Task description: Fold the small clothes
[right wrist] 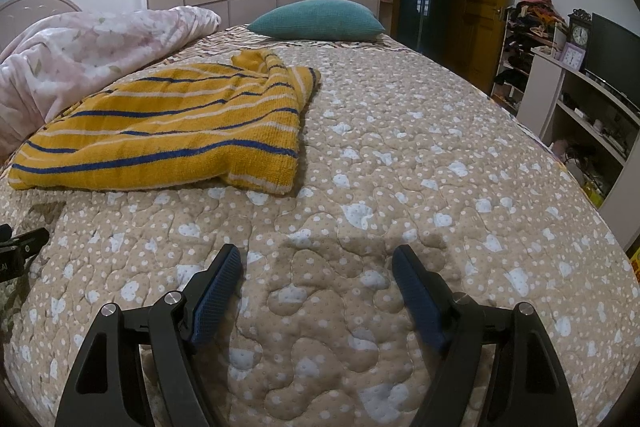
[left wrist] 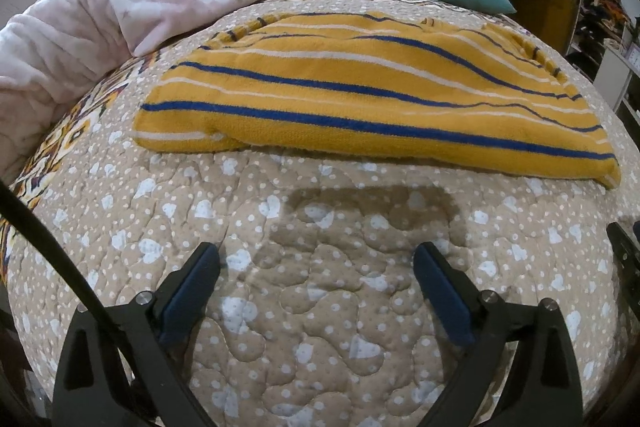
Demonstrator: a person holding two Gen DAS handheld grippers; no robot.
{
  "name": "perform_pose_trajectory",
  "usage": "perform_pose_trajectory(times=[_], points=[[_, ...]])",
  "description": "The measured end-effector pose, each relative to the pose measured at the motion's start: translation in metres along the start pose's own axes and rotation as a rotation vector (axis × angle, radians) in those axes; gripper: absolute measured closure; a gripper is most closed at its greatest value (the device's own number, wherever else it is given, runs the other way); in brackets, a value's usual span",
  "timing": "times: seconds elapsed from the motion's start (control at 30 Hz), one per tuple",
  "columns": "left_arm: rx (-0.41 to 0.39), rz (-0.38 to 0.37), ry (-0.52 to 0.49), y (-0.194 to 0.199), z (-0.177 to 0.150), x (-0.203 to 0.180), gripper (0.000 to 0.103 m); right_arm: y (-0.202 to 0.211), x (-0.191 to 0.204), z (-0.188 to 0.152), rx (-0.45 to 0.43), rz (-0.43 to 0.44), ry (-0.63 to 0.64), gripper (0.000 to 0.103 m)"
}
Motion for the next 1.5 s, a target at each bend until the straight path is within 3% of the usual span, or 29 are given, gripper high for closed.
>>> perform_pose_trajectory(times=[0.77, 0.9, 0.97, 1.03, 1.1, 1.27, 1.33, 1.43, 1.5], points=[[-0.021, 0.008, 0.0, 0.001, -0.002, -0.003, 0.003, 0.004, -0.002, -0.007, -0.04, 0.025, 0.001, 0.02], [0.006, -0.047, -0.008, 0.002, 0.001, 0.0, 0.003, 0.004, -0.001, -0.007, -0.039, 0.026, -0.002, 0.02], [0.025, -0.091, -0.026, 0.006, 0.002, 0.004, 0.007, 0.005, -0.001, -0.007, -0.042, 0.013, 0.002, 0.02], [0.029, -0.123, -0.028, 0.016, 0.001, 0.013, 0.025, 0.005, 0.001, -0.007, -0.041, -0.012, 0.018, 0.02], [0.028, -0.15, -0.006, 0.026, 0.0, 0.027, 0.032, 0.003, 0.002, -0.007, -0.029, -0.028, 0.029, 0.019], [0.001, -0.101, 0.075, 0.051, -0.01, 0.089, 0.032, -0.001, 0.005, 0.004, 0.091, -0.071, 0.057, 0.019], [-0.008, -0.077, 0.107, 0.058, -0.018, 0.114, 0.032, 0.007, 0.023, 0.012, 0.136, -0.045, 0.09, 0.034], [-0.009, -0.053, 0.17, 0.064, -0.032, 0.147, 0.032, 0.022, 0.077, 0.022, 0.135, 0.063, 0.203, 0.036], [-0.005, -0.055, 0.224, 0.066, -0.041, 0.163, 0.032, 0.031, 0.138, 0.024, 0.118, 0.15, 0.347, 0.036]])
Point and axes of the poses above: each gripper's, at about its wrist camera, not at the fingertips, and y roughly against the way its jaws point, x to its left, z to its top, the point moved 6 cm from there along -y, roughly the way its jaws point, and after that the axes turned 9 degrees about -y, right-handed, at the moved point
